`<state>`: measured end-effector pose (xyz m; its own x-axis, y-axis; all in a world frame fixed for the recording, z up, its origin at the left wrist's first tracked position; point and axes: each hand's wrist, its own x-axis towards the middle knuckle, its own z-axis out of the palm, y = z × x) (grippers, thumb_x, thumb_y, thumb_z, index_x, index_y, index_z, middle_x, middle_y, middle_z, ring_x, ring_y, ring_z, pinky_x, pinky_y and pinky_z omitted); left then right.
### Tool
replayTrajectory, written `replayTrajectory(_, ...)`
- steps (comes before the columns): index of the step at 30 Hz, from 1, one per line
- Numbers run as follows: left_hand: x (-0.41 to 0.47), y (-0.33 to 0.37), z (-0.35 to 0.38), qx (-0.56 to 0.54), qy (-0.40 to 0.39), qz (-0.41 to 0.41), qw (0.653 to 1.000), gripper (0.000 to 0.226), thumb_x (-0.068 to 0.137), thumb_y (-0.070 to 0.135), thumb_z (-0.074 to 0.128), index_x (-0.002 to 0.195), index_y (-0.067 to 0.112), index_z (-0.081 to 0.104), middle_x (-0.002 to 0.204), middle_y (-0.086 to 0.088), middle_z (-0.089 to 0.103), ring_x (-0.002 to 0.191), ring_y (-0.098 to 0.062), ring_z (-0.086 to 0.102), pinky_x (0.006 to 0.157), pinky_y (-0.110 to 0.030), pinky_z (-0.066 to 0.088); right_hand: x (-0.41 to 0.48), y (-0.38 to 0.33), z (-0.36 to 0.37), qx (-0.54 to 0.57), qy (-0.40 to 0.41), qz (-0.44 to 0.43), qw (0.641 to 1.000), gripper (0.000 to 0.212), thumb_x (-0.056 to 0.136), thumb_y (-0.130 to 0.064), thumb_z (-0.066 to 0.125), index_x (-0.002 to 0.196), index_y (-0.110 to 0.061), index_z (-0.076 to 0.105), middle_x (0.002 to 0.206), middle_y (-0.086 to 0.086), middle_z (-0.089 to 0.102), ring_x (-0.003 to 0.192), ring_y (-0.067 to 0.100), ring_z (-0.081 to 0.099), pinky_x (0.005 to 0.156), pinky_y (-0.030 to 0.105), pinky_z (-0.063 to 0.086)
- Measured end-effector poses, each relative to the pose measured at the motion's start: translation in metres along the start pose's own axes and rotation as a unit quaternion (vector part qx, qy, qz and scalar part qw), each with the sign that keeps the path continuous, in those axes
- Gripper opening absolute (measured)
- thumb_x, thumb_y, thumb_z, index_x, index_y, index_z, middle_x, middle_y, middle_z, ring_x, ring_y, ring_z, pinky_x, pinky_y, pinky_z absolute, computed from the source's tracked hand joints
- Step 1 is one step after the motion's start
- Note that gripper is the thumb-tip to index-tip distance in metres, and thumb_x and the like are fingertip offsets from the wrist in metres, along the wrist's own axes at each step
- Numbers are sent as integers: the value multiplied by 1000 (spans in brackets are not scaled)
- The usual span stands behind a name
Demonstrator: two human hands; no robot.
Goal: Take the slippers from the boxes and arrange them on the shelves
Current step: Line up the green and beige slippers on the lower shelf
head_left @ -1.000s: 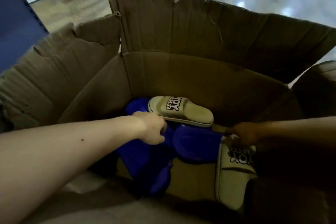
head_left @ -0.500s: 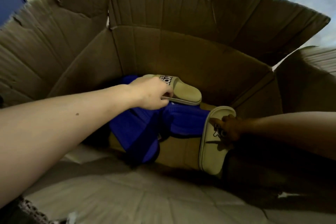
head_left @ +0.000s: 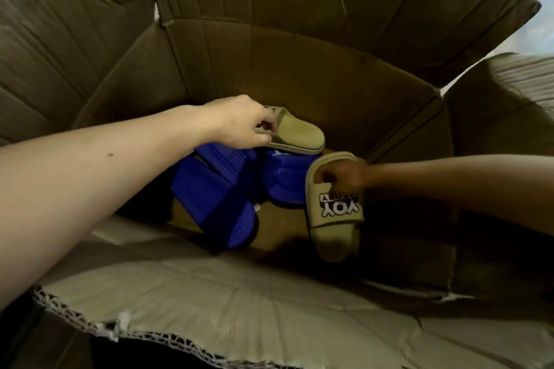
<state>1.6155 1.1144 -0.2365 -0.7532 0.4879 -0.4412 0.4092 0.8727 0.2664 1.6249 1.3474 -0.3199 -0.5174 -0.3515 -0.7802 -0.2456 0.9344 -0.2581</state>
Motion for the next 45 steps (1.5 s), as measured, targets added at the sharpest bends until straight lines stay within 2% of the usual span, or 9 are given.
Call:
replayTrajectory(5, -7, 9, 8, -11, -25, 21, 999, 77, 78, 57, 61, 141, 21, 35, 145, -1, 40, 133, -22, 32, 109, -34, 30, -3, -43, -42, 114, 146, -51, 981, 31, 87, -8, 59, 118, -9, 57, 118, 7, 58, 109, 21, 54, 79, 24, 42)
replayTrajectory(11, -27, 17, 42, 105, -8, -38, 994, 117, 72, 53, 70, 148, 18, -12, 156, -3, -8, 143, -28, -8, 114, -48, 13, -6, -86, -80, 194, 124, -96, 968, 27, 91, -9, 51, 118, -14, 56, 101, -3, 55, 94, 10, 52, 70, 17, 44)
replayTrajectory(17, -22, 6, 19, 162, 51, -103, 980, 83, 80, 40, 60, 144, 11, 15, 143, -11, 26, 134, -30, 17, 103, -41, 30, 4, -99, -82, 410, 79, -120, 900, 25, 87, -3, 54, 110, -14, 58, 101, 2, 62, 94, 16, 59, 77, 27, 50)
replayTrajectory(21, -28, -10, 28, 220, -33, -171, 960, 83, 79, 46, 63, 140, 8, 22, 144, -14, 30, 137, -30, 15, 100, -40, 34, 28, -89, -83, 311, 248, -29, 917, 21, 93, -10, 50, 112, -11, 58, 112, 5, 59, 88, 12, 55, 69, 22, 48)
replayTrajectory(26, -35, -19, 26, 189, -21, -249, 949, 89, 76, 54, 65, 139, 6, 24, 142, -13, 34, 137, -29, 17, 96, -39, 39, 68, -92, -68, 269, 181, 78, 943, 37, 92, -22, 55, 124, -3, 50, 125, 13, 55, 109, 27, 55, 85, 32, 47)
replayTrajectory(31, -34, -31, 11, 96, -26, -297, 950, 84, 76, 52, 66, 138, 10, 28, 140, -12, 36, 136, -30, 18, 96, -42, 41, 97, -101, -49, 485, 169, 89, 853, 67, 81, -18, 70, 139, -4, 38, 139, 13, 47, 125, 30, 48, 103, 35, 42)
replayTrajectory(38, -36, -41, -15, 79, 34, -273, 958, 89, 70, 47, 73, 139, 13, 29, 137, -11, 37, 134, -32, 18, 92, -44, 43, 87, -117, -54, 425, 241, 114, 865, 51, 87, -31, 63, 126, -1, 51, 130, 14, 54, 119, 28, 51, 96, 30, 41)
replayTrajectory(42, -41, -40, -24, 78, 66, -273, 956, 88, 68, 42, 75, 138, 13, 29, 137, -12, 36, 134, -33, 17, 88, -43, 44, 59, -134, -64, 465, 284, 79, 835, 26, 92, -30, 55, 99, -6, 61, 98, 9, 56, 82, 19, 55, 55, 9, 43)
replayTrajectory(45, -47, -35, -37, 59, 97, -265, 957, 88, 67, 41, 76, 136, 14, 31, 137, -11, 35, 132, -33, 18, 87, -43, 44, 34, -130, -69, 481, 323, 82, 811, 31, 92, -32, 53, 104, -4, 61, 108, 14, 63, 90, 25, 60, 74, 25, 49)
